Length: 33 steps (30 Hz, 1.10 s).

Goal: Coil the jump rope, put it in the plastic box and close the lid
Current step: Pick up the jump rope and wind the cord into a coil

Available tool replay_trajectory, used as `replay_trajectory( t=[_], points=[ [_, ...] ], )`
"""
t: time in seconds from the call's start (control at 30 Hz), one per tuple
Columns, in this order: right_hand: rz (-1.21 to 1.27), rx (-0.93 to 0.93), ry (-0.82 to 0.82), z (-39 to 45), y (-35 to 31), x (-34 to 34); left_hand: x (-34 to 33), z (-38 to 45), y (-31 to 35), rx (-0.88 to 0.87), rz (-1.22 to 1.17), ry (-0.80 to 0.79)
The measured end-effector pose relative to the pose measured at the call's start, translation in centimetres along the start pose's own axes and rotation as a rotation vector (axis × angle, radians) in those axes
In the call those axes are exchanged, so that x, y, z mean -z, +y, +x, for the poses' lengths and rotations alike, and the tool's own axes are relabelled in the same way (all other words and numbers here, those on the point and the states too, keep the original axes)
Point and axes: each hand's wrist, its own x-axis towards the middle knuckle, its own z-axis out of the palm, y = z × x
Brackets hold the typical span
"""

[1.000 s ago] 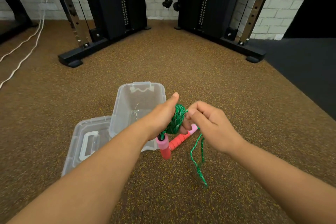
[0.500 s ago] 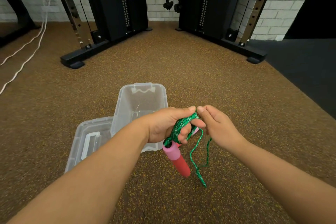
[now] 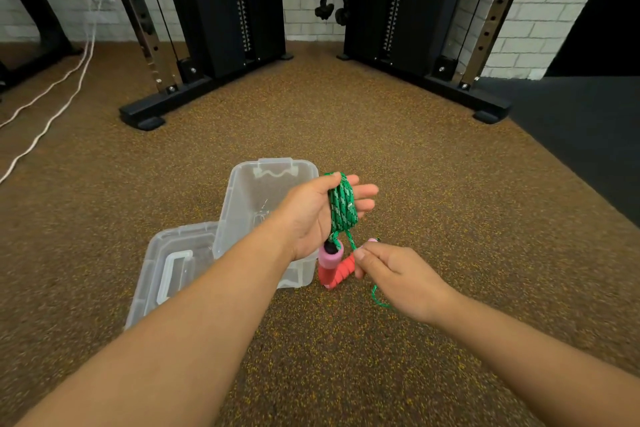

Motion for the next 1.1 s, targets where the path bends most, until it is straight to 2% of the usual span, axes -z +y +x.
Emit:
replay_trajectory(
  t=[0.13, 0.27, 0.33, 0.47, 0.63, 0.77, 0.93, 1.1],
  points=[
    [0.034, 0.081, 0.022, -0.1, -1.3, 1.2, 0.0, 0.1, 0.0, 0.008, 0.135, 0.039],
    [0.288, 0.101, 0.07, 0.3, -1.9, 2.4, 0.0, -0.1, -0.2, 0.082, 0.264, 0.038],
    [0.331, 0.09, 0.097, 0.5, -2.0, 2.9, 0.3, 0.0, -0.6, 0.124, 0.329, 0.04],
    [0.394, 0.094, 0.137, 0.7, -2.7, 4.1, 0.4, -0.4, -0.9, 0.168, 0.4, -0.041],
    [0.296, 0.111, 0.268, 1.5, -2.4, 4.4, 0.1, -1.0, -1.0, 0.26, 0.541, -0.199],
    [0.242, 0.055, 0.314, 2.5, -1.0, 4.8, -0.5, -1.5, -0.9, 0.249, 0.644, -0.224],
    [0.284, -0.033, 0.336, 2.9, 1.0, 4.4, -0.1, -1.3, -0.9, 0.187, 0.545, -0.206],
    [0.255, -0.093, 0.223, 2.3, 2.0, 2.0, -0.2, -0.8, -0.1, 0.1, 0.278, -0.117]
  ],
)
